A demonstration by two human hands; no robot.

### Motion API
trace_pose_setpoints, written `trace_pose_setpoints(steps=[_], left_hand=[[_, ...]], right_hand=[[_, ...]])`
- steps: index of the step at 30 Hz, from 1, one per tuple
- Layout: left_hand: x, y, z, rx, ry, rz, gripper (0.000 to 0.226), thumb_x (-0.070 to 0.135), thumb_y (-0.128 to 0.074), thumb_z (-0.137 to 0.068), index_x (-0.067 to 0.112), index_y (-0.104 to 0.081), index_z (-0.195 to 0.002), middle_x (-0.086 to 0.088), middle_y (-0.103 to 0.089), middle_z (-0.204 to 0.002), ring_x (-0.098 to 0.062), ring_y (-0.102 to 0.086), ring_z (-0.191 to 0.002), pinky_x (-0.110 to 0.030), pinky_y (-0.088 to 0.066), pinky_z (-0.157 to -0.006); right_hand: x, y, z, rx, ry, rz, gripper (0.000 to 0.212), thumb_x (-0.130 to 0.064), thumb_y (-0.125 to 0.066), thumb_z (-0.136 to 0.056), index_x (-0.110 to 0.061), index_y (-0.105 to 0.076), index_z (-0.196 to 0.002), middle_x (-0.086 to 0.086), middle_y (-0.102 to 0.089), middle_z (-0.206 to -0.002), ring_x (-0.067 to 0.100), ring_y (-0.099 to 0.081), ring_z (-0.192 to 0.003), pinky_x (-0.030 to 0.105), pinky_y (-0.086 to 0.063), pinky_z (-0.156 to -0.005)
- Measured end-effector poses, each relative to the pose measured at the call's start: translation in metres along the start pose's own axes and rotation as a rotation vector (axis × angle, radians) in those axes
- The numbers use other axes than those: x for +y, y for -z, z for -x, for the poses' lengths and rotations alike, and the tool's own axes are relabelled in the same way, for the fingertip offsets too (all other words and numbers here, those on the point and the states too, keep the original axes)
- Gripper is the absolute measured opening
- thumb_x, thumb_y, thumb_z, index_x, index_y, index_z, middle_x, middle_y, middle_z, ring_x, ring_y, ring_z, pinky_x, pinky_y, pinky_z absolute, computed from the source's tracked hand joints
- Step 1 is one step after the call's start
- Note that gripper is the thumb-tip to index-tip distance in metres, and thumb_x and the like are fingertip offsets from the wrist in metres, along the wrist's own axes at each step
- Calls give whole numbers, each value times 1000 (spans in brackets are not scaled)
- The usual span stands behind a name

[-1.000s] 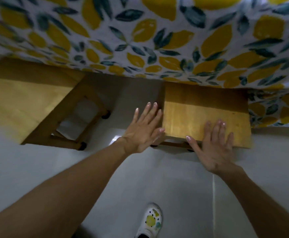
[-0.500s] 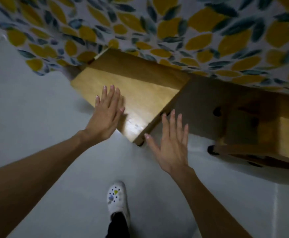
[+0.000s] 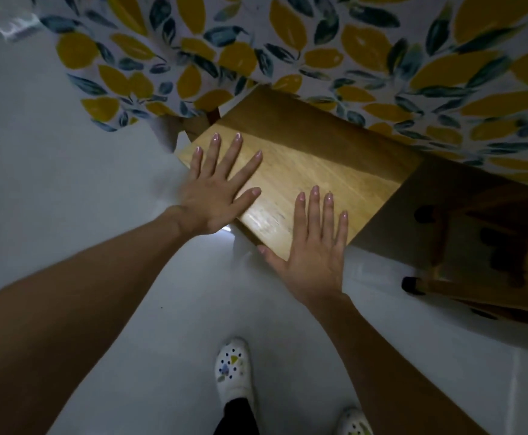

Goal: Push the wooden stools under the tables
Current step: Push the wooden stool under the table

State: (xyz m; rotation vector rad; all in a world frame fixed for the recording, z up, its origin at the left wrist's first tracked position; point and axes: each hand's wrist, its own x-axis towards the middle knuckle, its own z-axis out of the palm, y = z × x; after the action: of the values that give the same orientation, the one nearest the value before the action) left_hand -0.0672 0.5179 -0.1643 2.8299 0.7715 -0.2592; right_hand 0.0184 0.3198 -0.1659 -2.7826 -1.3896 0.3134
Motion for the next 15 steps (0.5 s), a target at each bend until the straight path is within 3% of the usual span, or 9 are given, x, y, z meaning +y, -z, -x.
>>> trace_pose_setpoints(steps=[8, 15], left_hand=[[3, -7, 11, 56, 7, 19, 63, 62, -10, -92, 41, 7, -148, -2, 14, -160, -30, 19, -145, -51, 7, -116], [41, -23, 62, 111, 201, 99, 62, 60, -17, -94, 39, 4, -149, -1, 14, -160, -30, 19, -145, -51, 10, -114]], right_hand=[[7, 0, 5, 14, 66, 55, 98, -76, -23, -86, -8, -7, -154, 16, 2, -163, 34, 5, -150, 57, -6, -119], [37, 4, 21, -34, 278, 140, 98, -77, -24, -86, -8, -6, -155, 15, 2, -163, 34, 6, -150, 57, -8, -119]])
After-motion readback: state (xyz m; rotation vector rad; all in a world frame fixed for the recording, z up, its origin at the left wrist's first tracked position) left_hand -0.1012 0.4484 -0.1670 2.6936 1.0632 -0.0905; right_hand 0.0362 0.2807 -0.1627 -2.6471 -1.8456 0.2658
